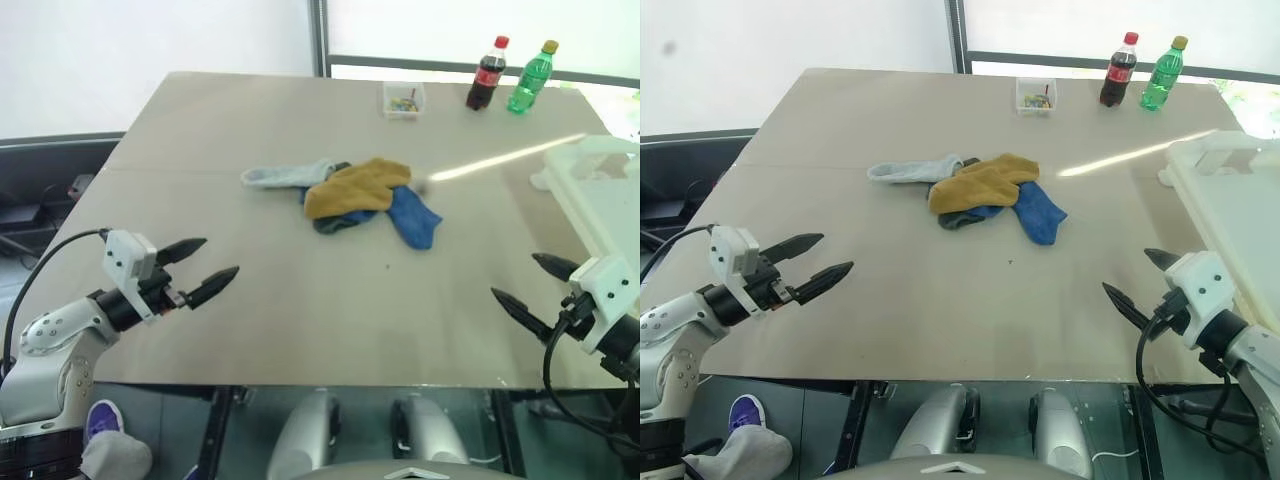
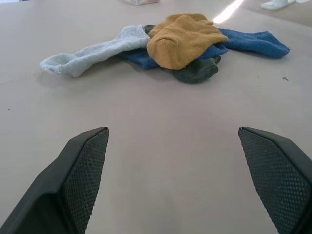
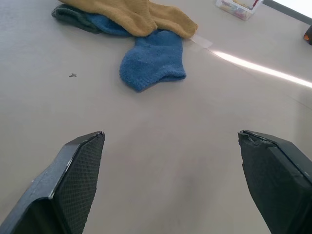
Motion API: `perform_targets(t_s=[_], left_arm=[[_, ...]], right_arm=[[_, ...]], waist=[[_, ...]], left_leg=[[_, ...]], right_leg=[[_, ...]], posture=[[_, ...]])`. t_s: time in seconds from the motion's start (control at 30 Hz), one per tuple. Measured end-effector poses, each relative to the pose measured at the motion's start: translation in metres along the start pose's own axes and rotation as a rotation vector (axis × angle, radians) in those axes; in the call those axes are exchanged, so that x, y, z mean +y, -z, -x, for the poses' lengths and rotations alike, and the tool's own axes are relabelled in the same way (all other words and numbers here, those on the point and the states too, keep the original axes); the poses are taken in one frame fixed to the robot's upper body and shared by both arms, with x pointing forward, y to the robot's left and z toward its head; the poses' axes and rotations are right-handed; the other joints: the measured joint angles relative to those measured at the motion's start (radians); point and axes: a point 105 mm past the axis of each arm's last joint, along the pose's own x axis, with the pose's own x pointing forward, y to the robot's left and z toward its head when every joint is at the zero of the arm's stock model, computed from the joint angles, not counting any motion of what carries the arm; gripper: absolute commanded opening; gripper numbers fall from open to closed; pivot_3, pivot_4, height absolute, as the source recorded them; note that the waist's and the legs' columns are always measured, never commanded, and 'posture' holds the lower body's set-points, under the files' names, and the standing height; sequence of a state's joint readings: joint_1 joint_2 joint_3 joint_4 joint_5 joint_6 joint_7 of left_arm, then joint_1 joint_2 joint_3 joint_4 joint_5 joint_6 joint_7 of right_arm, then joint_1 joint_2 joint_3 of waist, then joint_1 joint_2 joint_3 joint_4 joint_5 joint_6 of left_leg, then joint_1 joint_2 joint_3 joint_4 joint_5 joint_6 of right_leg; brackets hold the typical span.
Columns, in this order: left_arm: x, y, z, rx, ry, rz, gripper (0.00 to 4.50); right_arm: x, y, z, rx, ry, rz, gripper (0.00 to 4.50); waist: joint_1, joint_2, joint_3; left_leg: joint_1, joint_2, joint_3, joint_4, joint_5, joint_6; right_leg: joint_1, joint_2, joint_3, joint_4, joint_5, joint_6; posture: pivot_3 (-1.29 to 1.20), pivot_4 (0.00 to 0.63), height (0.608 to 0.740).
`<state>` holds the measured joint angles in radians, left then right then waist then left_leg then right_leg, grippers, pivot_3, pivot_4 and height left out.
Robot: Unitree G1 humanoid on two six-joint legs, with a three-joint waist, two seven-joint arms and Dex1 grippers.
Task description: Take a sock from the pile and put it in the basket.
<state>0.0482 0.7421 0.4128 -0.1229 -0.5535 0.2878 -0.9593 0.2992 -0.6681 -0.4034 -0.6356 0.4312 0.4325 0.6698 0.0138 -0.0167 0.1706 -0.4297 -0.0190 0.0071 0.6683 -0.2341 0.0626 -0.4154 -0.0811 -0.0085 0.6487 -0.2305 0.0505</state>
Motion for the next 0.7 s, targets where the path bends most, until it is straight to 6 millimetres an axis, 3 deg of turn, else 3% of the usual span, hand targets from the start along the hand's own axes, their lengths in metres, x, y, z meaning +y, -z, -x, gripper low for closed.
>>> perform_targets(t_s=[0.4,0.57,0.7], left_arm=[[-0.003,-0.01,-0.019,-0.027,-0.016,0.015,4.47],[-0.006,-0.003,-0.045,0.067,-0.029,0.074,4.47],[-0.011,-0.022,-0.085,0.029,-0.025,0.239,4.47]], right_arm=[[0.004,-0.013,-0.013,-0.067,-0.003,0.016,4.5],[0.011,-0.016,-0.022,-0.081,-0.008,0.02,4.5],[0.016,-0.016,-0.028,-0.086,-0.015,0.02,4.5]], waist=[[0.0,0.0,0.0],[0.004,0.0,0.0],[0.01,0.0,0.0]], left_leg=[[0.0,0.0,0.0,0.0,0.0,0.0],[-0.001,-0.001,-0.002,0.0,0.002,0.004],[-0.001,-0.002,-0.005,0.002,0.003,0.004]], right_leg=[[0.0,0.0,0.0,0.0,0.0,0.0],[0.001,0.001,-0.002,0.0,0.0,0.0],[0.003,0.002,-0.005,0.0,0.003,0.005]], posture=[[0.0,0.15,0.729],[0.0,0.15,0.729],[0.0,0.15,0.729]])
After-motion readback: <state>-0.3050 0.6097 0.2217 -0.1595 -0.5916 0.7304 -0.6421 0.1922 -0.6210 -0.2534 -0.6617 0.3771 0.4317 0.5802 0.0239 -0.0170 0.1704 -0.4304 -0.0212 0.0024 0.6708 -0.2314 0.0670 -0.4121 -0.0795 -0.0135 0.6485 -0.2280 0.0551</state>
